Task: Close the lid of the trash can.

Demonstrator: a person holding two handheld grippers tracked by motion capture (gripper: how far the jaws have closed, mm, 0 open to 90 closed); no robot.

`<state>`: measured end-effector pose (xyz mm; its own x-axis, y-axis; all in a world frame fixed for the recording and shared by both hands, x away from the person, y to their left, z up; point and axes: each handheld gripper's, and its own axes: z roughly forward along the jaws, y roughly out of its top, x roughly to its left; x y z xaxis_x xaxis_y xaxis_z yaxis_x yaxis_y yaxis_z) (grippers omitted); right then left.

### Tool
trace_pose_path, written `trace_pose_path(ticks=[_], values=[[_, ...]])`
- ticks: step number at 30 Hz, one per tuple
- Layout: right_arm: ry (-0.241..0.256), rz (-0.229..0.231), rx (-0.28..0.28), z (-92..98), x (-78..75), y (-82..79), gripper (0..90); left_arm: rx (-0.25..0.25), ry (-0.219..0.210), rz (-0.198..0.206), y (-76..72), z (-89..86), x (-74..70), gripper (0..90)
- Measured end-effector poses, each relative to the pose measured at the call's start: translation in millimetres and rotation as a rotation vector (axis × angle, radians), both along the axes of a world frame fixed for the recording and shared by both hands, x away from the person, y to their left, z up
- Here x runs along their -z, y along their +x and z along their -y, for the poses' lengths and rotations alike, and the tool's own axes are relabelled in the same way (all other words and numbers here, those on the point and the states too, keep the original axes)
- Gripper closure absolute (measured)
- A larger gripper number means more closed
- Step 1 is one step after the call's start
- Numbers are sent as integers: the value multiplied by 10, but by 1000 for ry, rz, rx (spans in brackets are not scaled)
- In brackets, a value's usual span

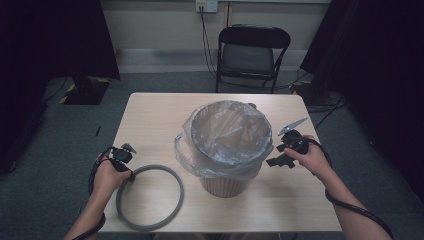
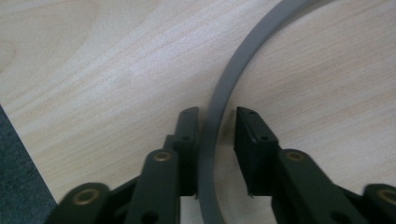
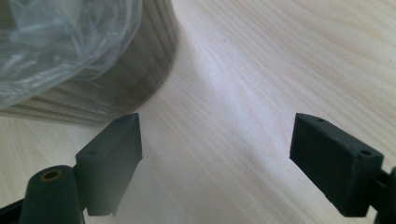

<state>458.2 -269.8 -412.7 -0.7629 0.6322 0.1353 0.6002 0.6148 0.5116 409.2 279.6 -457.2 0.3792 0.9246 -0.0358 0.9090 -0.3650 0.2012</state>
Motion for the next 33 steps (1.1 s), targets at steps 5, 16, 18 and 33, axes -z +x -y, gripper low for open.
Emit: trace_pose_path(ticks=[5, 16, 18, 33], values=[[2, 7, 10, 27, 84, -5, 161, 16, -40, -20, 10, -38, -2, 817], [9, 40, 42, 50, 241, -15, 161, 15, -207, -29, -9, -116, -164, 837], [15, 37, 43, 38, 291, -19, 161, 18, -216, -42, -8, -114, -192, 837], [24, 112, 81, 37, 590, -61, 161, 19, -269, -80, 43, -78, -229, 840]])
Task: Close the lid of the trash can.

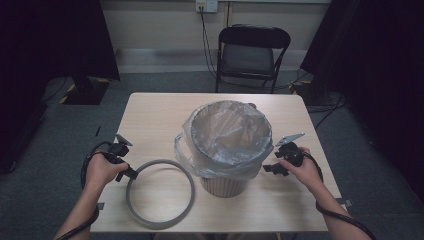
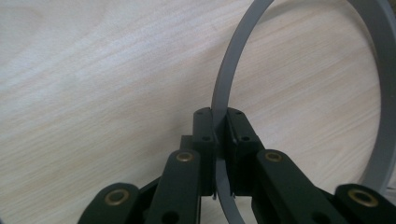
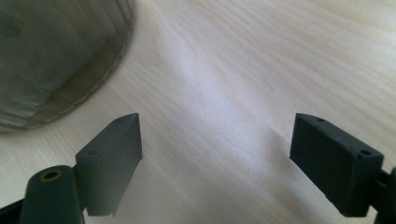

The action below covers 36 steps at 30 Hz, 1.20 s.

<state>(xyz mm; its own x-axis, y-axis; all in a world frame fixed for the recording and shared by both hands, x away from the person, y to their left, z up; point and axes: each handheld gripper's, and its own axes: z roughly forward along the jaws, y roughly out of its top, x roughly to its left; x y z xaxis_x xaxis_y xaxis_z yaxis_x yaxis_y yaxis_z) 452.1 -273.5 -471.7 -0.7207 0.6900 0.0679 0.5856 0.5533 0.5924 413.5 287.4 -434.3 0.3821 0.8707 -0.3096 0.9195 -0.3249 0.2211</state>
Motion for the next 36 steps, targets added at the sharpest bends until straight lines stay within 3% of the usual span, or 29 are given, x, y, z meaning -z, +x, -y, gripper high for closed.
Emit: trace_pose_path(ticks=[6, 12, 15, 20, 31, 36], values=[[-14, 11, -3, -19, 94, -24, 161, -20, 14, 3, 20, 7, 148, 838], [-10, 37, 6, -35, 126, -31, 155, -28, 40, 8, 17, 27, 143, 837], [-27, 68, 3, -48, 146, -50, 151, -17, 72, 37, 14, 42, 57, 838], [1, 98, 27, -33, 181, -82, 141, -14, 120, 53, 22, 95, -81, 838], [41, 138, 68, -13, 234, -144, 125, 18, 124, 78, 56, 193, -390, 841], [80, 179, 73, 14, 281, -177, 123, 28, 125, 87, 71, 241, -563, 841]])
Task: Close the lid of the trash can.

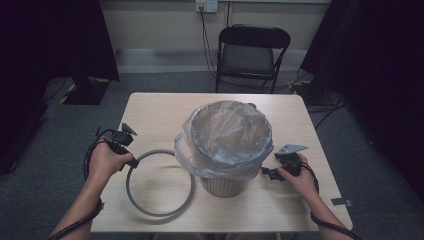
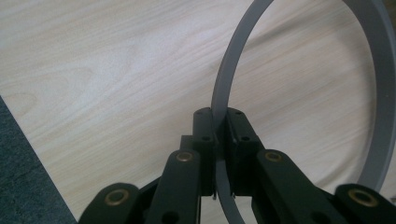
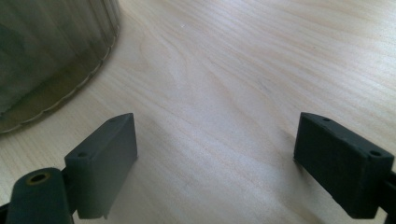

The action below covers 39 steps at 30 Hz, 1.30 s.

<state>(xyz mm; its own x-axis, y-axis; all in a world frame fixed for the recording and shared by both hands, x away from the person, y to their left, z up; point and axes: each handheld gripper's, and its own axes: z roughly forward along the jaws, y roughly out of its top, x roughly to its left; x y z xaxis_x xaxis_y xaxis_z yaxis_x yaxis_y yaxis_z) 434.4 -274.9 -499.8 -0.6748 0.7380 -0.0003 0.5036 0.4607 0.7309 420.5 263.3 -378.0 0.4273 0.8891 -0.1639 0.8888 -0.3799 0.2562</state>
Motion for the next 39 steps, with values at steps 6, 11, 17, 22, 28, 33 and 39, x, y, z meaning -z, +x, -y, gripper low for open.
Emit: trace_pose_path(ticks=[6, 11, 17, 22, 28, 33, 39], values=[[0, 0, 0, 0, 0, 0, 122, 20, 20, -3, 20, 51, -178, 841], [0, 1, 0, 0, 1, 0, 122, 25, 28, -11, 7, 36, -279, 842], [0, 1, 0, 0, 1, 0, 122, 24, 59, -7, -25, -34, -423, 842], [1, 1, 0, 0, 1, 0, 123, 25, 71, -6, -34, -80, -550, 841], [0, 1, 0, 0, 1, 0, 122, 28, 81, -15, -39, -88, -689, 841], [0, 1, 0, 0, 1, 0, 123, 29, 84, -24, -35, -121, -809, 842], [1, 1, 0, 0, 1, 0, 122, 25, 87, -23, -44, -199, -972, 842]])
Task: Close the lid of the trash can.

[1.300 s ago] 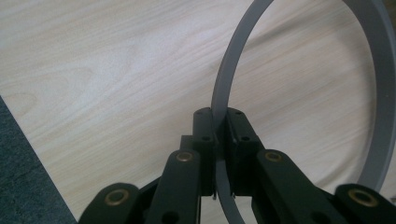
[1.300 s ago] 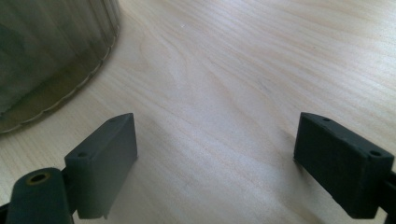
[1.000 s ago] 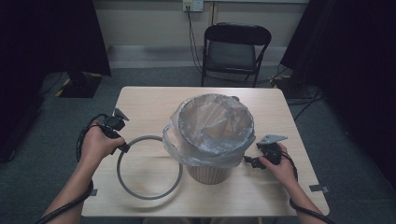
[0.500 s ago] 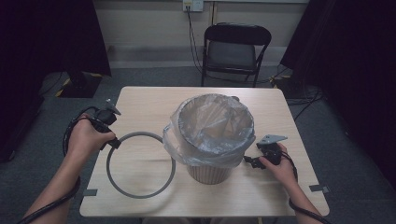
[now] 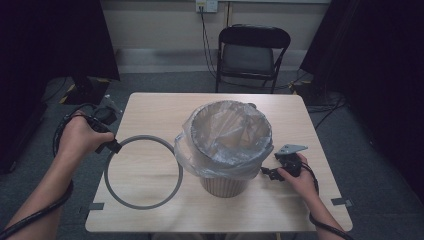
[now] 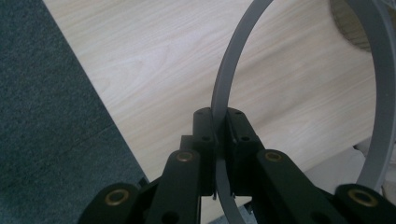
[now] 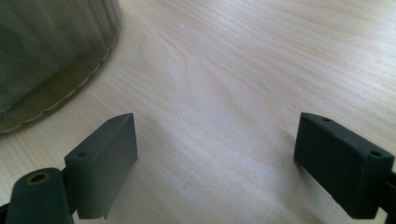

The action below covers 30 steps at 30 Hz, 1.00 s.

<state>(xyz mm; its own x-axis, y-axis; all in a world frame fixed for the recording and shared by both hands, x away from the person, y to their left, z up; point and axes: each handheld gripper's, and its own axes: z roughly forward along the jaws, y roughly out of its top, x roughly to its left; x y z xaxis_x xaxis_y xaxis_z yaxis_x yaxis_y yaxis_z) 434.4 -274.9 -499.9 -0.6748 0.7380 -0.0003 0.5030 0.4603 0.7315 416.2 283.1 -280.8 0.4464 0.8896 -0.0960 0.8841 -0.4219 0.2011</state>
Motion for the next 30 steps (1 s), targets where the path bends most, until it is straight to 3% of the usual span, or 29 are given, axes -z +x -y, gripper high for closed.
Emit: trace_pose_path(ticks=[8, 18, 30], values=[[0, 0, 0, 0, 0, 0, 122, -6, -7, -3, -34, -102, -185, 841], [0, 0, 0, 0, 0, 0, 122, -30, -11, -19, -100, -246, -253, 841], [1, -1, 0, 0, 0, 0, 123, -12, -42, -5, -93, -212, -543, 841]])
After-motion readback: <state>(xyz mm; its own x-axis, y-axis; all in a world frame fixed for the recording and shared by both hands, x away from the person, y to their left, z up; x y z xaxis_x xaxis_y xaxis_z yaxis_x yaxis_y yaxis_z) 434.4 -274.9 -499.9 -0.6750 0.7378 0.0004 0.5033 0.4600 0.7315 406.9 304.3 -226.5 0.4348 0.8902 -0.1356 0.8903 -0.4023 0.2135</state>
